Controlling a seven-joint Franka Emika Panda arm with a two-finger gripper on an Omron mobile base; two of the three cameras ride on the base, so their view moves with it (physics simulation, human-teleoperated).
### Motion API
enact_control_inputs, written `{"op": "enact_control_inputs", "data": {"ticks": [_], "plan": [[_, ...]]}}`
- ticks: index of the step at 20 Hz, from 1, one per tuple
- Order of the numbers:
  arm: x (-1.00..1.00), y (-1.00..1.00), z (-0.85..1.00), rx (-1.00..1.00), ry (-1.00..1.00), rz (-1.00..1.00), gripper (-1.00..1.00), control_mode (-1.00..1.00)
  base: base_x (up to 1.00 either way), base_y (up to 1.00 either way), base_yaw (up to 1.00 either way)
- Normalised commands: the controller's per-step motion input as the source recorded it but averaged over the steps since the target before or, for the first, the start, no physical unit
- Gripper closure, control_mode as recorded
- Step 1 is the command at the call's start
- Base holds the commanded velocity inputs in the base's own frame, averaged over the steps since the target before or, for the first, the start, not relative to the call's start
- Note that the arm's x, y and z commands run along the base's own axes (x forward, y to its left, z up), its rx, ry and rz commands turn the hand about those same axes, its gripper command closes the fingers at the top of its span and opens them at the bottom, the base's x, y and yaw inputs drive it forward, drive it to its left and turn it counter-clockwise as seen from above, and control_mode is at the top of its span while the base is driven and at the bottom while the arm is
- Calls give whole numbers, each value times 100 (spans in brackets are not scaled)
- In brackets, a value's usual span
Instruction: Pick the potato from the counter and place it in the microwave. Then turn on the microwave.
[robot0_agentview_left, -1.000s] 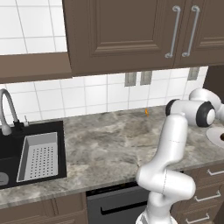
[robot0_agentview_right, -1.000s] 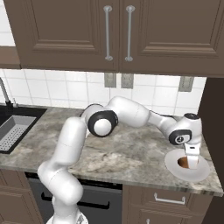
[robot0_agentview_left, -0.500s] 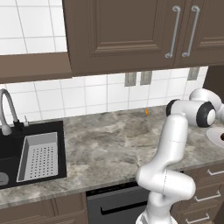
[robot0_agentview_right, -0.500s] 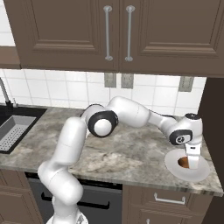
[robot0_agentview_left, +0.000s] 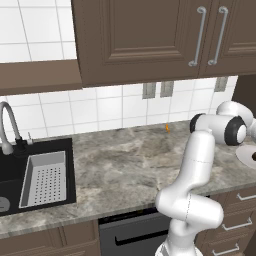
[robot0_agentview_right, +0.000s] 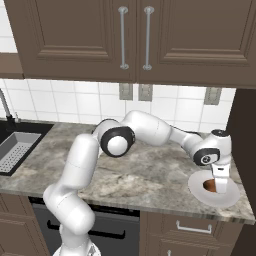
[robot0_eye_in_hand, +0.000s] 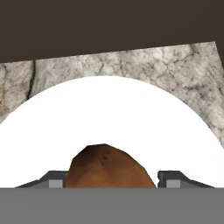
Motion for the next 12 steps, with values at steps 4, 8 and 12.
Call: {"op": "enact_control_inputs", "data": {"ticks": [4,8,12], "plan": [[0,1,8,4,0,9,100,-100,0,0,0],[-3,19,2,1,0,10,100,-100,0,0,0],[-30,39,5,0,0,14,100,-100,0,0,0]]}}
